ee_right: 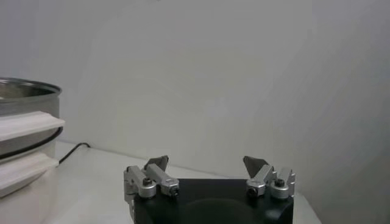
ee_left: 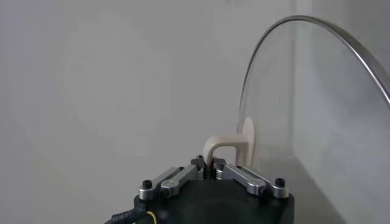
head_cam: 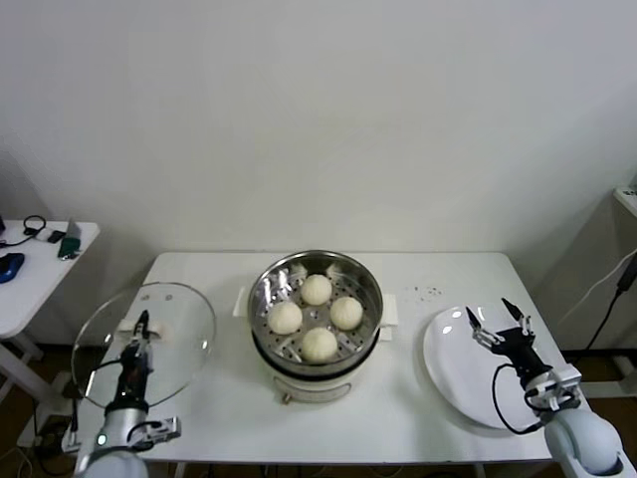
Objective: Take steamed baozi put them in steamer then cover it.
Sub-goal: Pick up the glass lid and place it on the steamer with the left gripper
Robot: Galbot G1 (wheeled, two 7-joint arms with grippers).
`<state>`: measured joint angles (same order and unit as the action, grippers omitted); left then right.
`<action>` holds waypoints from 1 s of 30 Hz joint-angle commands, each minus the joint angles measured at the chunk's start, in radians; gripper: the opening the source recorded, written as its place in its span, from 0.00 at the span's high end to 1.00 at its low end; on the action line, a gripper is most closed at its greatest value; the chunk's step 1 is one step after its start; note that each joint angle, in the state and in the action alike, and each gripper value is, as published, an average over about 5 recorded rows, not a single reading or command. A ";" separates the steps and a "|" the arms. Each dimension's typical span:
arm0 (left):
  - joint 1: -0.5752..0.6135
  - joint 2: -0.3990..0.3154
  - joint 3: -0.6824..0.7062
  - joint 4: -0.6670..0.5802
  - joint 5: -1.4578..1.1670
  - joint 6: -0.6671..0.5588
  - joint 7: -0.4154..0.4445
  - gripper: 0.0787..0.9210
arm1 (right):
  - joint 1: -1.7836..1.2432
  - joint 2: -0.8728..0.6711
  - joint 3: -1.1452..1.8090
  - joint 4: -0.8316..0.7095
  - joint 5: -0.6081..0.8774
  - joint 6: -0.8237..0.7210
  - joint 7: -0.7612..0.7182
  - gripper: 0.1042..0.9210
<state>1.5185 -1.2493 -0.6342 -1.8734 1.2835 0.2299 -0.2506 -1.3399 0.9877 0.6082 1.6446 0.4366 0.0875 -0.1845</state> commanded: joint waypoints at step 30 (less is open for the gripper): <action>-0.581 0.036 0.691 -0.130 0.161 0.555 0.524 0.91 | 0.089 0.028 -0.046 -0.132 -0.091 0.040 -0.026 0.12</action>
<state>1.1924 -1.1176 -0.1591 -2.0831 1.3507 0.6942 0.0812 -1.2574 1.0080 0.5612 1.5346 0.3605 0.1217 -0.2063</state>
